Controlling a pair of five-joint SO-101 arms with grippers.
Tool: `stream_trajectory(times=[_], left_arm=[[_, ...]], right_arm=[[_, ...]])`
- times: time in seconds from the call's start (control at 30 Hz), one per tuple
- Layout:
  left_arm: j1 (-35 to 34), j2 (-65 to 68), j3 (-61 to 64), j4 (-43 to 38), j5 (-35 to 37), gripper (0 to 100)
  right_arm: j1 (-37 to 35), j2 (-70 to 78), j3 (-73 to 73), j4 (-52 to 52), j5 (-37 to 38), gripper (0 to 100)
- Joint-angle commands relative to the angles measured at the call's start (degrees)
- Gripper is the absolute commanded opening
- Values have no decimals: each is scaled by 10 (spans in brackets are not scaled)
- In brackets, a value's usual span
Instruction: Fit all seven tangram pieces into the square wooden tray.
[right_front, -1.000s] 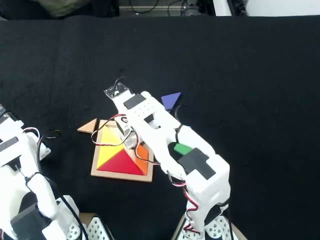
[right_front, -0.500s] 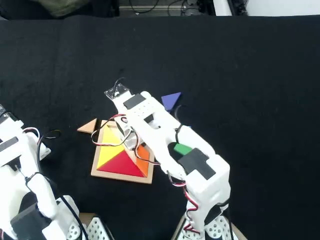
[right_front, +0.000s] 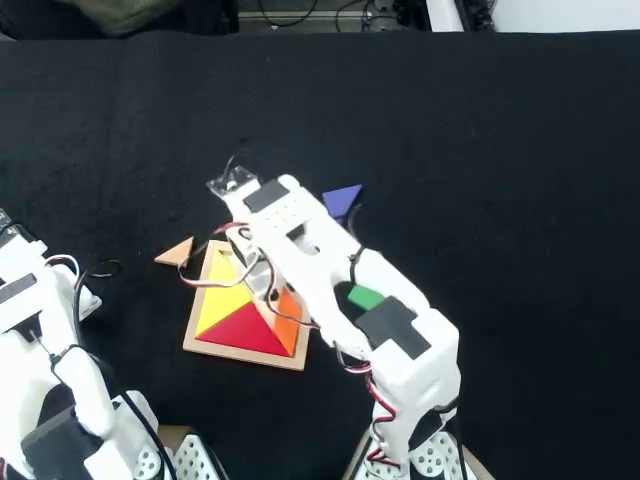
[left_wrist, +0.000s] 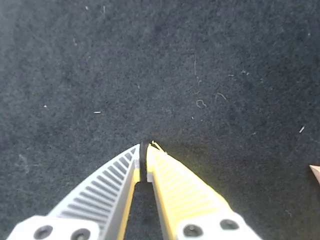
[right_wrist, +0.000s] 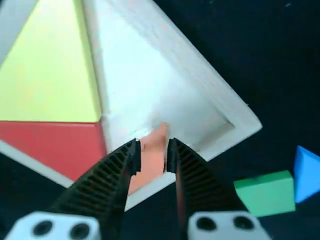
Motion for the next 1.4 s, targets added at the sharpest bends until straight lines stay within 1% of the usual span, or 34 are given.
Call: stream_trajectory(times=[0.0,0.13,0.37,0.43,0.63,0.77,0.9,1.27,1.37], left_arm=[[7,-12,-6,-8,1,30],[7,-12,-6,-8,1,30],[7,-12,-6,-8,1,30],[7,-12,-6,-8,1,30],[7,-12,-6,-8,1,30],[7,-12,-6,-8,1,30],[7,-12,-7,-8,1,30],[7,-12,-7,-8,1,30],[7,-12,-7,-8,1,30]], right_arm=[[30,-36,-70,30,11,100],[62,-52,-76,26,82,100],[107,-28,-41,25,83,100],[108,-22,-29,22,83,100],[110,-5,34,-53,74,99],[108,15,45,-66,75,99],[108,33,20,-69,75,99],[106,109,-124,-60,76,99],[107,109,-162,-18,76,99]])
